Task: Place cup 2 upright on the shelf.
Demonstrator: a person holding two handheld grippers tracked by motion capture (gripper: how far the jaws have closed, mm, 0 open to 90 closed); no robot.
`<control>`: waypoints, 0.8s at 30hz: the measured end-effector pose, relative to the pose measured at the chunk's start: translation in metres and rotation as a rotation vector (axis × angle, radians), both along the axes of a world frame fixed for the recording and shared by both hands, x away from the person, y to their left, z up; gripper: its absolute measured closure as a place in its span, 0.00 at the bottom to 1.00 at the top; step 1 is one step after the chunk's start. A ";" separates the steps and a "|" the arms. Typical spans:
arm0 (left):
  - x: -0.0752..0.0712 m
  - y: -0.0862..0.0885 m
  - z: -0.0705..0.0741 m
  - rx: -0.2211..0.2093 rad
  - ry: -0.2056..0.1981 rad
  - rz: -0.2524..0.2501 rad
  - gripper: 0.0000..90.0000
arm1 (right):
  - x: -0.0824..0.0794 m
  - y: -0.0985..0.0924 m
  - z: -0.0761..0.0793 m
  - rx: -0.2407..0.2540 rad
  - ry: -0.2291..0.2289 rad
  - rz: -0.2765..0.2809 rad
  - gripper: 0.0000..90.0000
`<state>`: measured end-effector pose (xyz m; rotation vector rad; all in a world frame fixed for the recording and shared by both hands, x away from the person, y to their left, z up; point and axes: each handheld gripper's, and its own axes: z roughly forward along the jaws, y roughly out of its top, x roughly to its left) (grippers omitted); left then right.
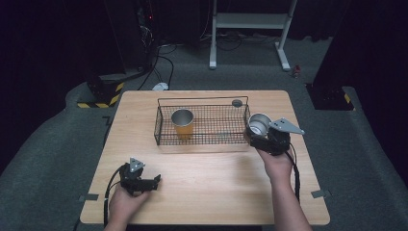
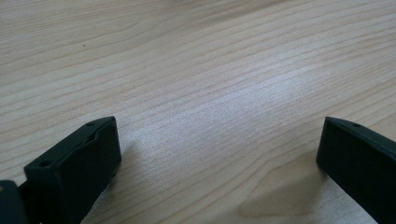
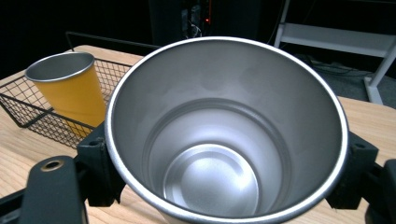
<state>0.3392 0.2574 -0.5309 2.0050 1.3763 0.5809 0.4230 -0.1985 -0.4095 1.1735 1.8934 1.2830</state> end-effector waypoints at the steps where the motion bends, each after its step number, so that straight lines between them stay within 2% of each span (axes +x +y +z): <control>1: 0.000 0.000 0.000 0.000 0.000 0.000 0.00 | 0.000 0.002 0.000 0.002 -0.002 0.001 0.21; 13: 0.000 0.000 0.000 0.000 0.000 0.000 0.00 | 0.013 0.020 0.005 0.010 -0.017 0.043 0.21; 24: 0.000 0.000 0.000 0.004 0.000 -0.002 0.00 | 0.032 0.036 0.005 0.019 -0.020 0.063 0.21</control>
